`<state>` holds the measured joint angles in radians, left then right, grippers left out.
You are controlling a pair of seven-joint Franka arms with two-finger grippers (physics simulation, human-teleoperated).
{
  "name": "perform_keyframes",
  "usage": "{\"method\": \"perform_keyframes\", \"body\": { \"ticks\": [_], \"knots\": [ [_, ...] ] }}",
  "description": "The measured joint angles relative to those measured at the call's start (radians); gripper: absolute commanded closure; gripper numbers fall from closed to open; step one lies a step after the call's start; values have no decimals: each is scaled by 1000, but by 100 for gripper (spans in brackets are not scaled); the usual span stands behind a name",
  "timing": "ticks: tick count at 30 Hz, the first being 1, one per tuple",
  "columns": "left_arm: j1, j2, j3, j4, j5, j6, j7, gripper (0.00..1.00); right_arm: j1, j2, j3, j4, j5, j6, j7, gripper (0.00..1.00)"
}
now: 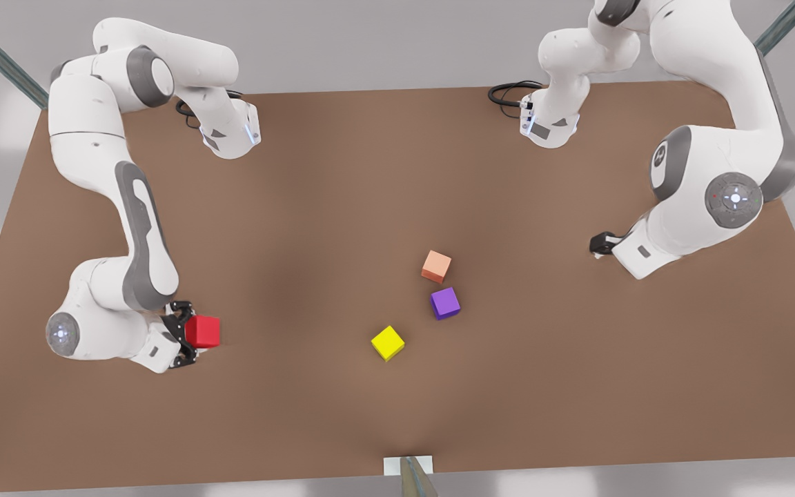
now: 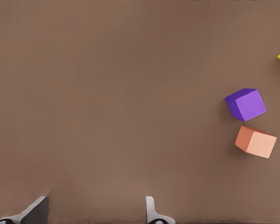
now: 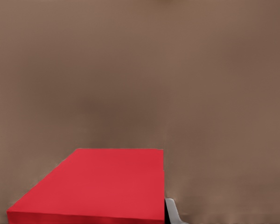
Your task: Pick up red wooden cube and pass to hand red wooden cube and place in blue wooden cube
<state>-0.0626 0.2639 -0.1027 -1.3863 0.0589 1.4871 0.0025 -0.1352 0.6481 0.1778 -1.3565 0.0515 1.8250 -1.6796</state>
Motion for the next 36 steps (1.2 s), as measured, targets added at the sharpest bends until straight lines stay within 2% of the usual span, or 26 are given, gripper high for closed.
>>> {"method": "perform_keyframes", "body": {
  "ticks": [4,8,16,28,29,30,36],
  "knots": [
    [-30,18,56,-12,-64,-36,-8,0,-4,10,-62,-2,-214,21,140,38],
    [-37,19,51,-10,-113,-59,-15,0,-20,34,-104,-33,-283,93,252,38],
    [-33,22,51,-8,-136,-80,-25,0,-36,71,-110,-108,-260,249,414,38],
    [-26,35,51,-8,-139,-102,-33,0,-45,36,-112,-202,-251,293,550,37],
    [-26,36,51,-8,-139,-103,-34,0,-46,37,-112,-201,-251,294,558,36],
    [-25,36,51,-8,-139,-104,-34,0,-46,38,-112,-201,-251,296,566,2],
    [-22,44,52,-8,-134,-105,-36,0,-45,40,-111,-201,-250,303,607,0]
  ]
}}
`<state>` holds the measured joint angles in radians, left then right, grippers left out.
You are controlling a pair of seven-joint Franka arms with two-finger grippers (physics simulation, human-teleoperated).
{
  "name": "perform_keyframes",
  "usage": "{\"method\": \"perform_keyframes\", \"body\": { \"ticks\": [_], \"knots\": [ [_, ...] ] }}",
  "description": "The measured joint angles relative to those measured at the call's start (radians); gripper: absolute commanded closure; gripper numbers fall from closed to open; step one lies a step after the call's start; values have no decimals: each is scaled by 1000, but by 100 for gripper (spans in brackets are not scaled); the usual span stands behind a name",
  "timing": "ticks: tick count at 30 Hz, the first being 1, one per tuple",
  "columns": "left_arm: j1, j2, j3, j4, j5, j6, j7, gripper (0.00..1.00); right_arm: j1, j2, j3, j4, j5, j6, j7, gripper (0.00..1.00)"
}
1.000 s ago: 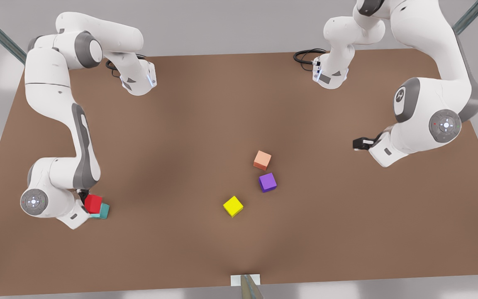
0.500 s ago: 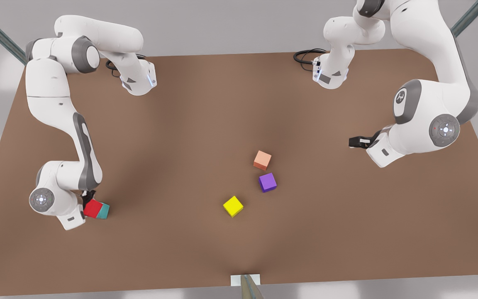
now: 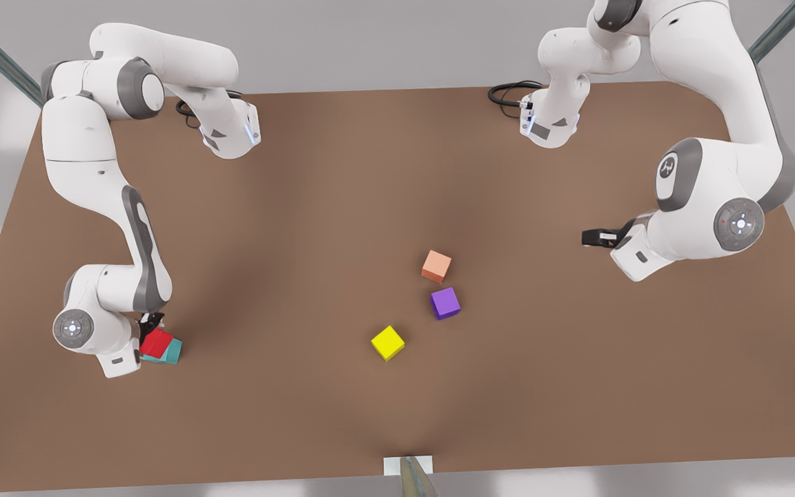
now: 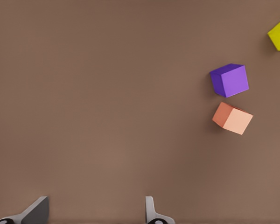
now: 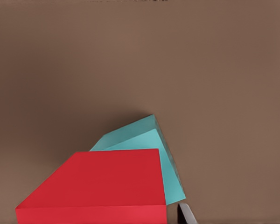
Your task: Pick up red wooden cube and pass to hand red wooden cube and place in blue wooden cube
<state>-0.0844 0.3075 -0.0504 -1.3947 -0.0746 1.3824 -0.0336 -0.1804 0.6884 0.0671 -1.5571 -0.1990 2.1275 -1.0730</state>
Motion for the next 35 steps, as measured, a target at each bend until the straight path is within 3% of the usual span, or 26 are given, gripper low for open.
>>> {"method": "perform_keyframes", "body": {
  "ticks": [11,20,26,29,35],
  "knots": [
    [11,5,0,2,1,-1,-2,0,9,-75,14,46,47,-92,47,0],
    [10,5,-1,3,-11,-1,-3,0,106,-132,7,314,197,-410,301,0],
    [11,5,-1,3,-12,-1,-3,0,57,-423,7,202,153,-570,551,0],
    [12,6,-1,3,-12,-1,-3,0,52,-556,-3,51,181,-605,645,0],
    [12,6,-2,2,-12,-1,-4,0,27,-579,-6,15,206,-628,789,0]
  ]
}}
